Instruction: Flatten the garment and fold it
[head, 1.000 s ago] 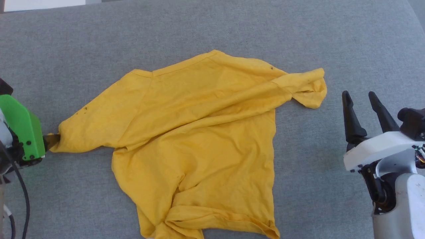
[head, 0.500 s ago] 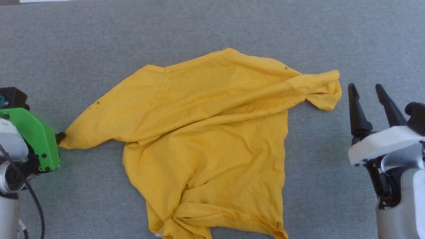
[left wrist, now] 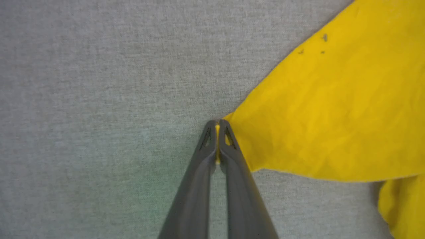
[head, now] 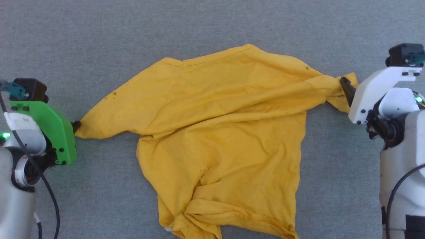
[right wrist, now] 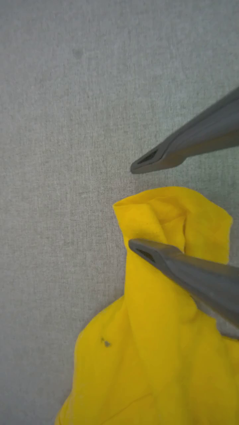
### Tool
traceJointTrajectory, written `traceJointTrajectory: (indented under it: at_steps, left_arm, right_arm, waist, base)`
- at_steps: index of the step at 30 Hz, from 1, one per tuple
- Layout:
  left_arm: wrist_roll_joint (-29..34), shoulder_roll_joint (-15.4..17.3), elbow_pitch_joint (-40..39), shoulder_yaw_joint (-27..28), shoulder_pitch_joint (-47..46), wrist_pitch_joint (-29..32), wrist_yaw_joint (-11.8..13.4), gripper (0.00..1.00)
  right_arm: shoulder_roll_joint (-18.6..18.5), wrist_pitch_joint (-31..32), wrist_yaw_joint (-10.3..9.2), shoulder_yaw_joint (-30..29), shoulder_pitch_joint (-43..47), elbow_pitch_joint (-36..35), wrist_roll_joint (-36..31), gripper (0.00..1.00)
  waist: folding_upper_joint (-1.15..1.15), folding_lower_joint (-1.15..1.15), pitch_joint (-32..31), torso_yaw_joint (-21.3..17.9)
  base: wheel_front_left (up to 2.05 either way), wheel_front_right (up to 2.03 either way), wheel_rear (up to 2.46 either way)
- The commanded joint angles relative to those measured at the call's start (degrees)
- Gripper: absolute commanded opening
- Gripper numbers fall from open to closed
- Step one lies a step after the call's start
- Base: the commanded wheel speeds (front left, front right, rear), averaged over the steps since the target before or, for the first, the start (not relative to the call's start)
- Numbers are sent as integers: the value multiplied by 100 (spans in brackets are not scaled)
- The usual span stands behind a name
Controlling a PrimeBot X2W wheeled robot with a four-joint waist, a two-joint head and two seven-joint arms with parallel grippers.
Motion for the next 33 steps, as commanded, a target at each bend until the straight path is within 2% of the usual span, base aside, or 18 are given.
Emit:
traceJointTrajectory:
  at_steps: [1, 3, 4, 5, 8, 10, 13, 15, 16, 19, 23, 26, 33]
  left_arm:
    - [22, -79, 72, -87, -39, -22, -33, 0]
    - [32, -93, 87, -137, -92, -43, -55, 0]
    - [35, -96, 100, -168, -110, -52, -71, 0]
    - [38, -94, 107, -190, -123, -63, -85, 0]
    - [8, -45, 68, -277, -164, -179, -186, 0]
    - [6, 59, -30, -331, -232, -371, -261, 0]
    - [65, 330, -198, -408, -418, -762, -328, 0]
    - [214, 580, -287, -421, -635, -1100, -345, 0]
    - [535, 882, -323, -388, -1107, -1692, -353, 0]
    - [887, 1062, -246, -380, -1645, -2233, -356, 0]
    - [1286, 1160, 18, -415, -2463, -2820, -351, 0]
    - [1591, 1164, 249, -420, -3136, -3209, -238, 0]
    - [2142, 970, 715, -316, -4599, -4105, 356, 0]
  right_arm:
    - [-2, 287, -8, -28, -148, 108, -53, 100]
    - [0, 810, -8, -92, -270, 297, -81, 100]
    - [1, 1130, -8, -100, -303, 378, -114, 83]
    - [2, 1371, -8, -95, -326, 413, -103, 54]
    - [4, 2019, -8, -24, -374, 380, -30, 0]
    - [-2, 2154, -8, 58, -425, 209, 5, 0]
    - [-110, 1928, -8, 166, -577, -121, 33, 0]
    - [-222, 1693, -8, 248, -743, -310, 40, 0]
    - [-414, 1231, -8, 364, -1147, -532, 33, 0]
    - [-590, 851, -8, 468, -1625, -579, 13, 0]
    - [-816, 557, -8, 627, -2372, -466, -99, 0]
    - [-912, 353, -8, 746, -3005, -389, -205, 0]
    - [-881, -428, -8, 776, -4453, -239, -515, 0]
  waist:
    - [0, 0, 55, 70]
    - [0, 0, 86, 106]
    - [0, 0, 93, 120]
    - [0, 0, 98, 129]
    - [0, 0, 120, 151]
    - [0, 0, 141, 159]
    - [0, 0, 161, 155]
    - [0, 0, 173, 144]
    - [0, 0, 204, 137]
    - [0, 0, 273, 134]
    - [0, 0, 422, 129]
    - [0, 0, 574, 118]
    - [0, 0, 907, 86]
  base:
    - [0, 0, 0]
    - [0, 0, 0]
    - [0, 0, 0]
    - [0, 0, 0]
    - [0, 0, 0]
    - [0, 0, 0]
    - [0, 0, 0]
    - [0, 0, 0]
    - [0, 0, 0]
    - [0, 0, 0]
    - [0, 0, 0]
    - [0, 0, 0]
    - [0, 0, 0]
